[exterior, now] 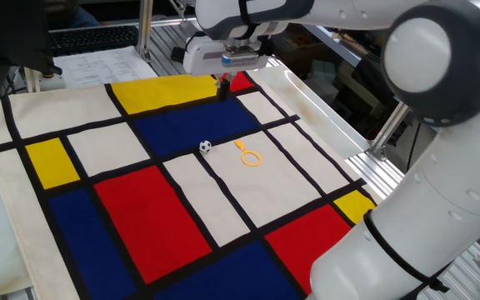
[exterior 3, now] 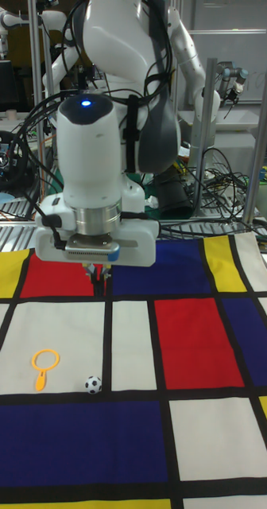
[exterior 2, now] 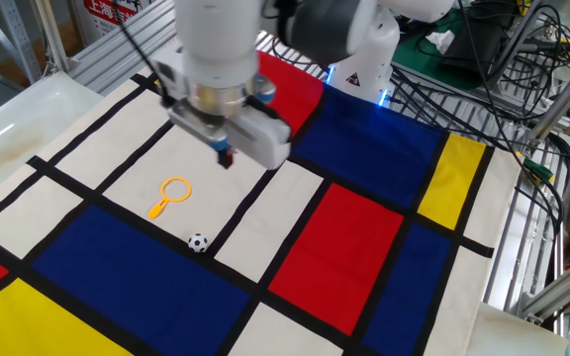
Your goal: Attach the bubble ring to the ball
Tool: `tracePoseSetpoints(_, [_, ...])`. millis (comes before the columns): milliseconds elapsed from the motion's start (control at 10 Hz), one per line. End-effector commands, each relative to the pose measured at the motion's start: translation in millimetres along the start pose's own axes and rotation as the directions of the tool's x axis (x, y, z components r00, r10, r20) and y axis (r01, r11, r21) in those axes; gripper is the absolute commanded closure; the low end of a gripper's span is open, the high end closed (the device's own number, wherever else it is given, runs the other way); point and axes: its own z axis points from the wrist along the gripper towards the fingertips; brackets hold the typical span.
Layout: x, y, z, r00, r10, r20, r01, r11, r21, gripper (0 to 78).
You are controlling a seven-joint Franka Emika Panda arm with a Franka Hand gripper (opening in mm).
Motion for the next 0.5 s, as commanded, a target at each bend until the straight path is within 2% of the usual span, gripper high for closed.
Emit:
tracePoseSetpoints(100, [-7.8,-6.5,0.5,1.0,0.0,0.02,0.0,1.0,0.004,77.6])
tracePoseSetpoints(300, [-7.8,-6.5,0.5,1.0,-0.014,0.021,0.014,1.0,0.0,77.6])
tracePoseSetpoints(400, [-7.8,-6.5,0.5,0.999,-0.015,0.033,0.015,1.0,0.0,77.6])
tracePoseSetpoints(500, [-7.8,-6.5,0.5,0.999,0.024,0.031,-0.024,1.0,0.0,77.6])
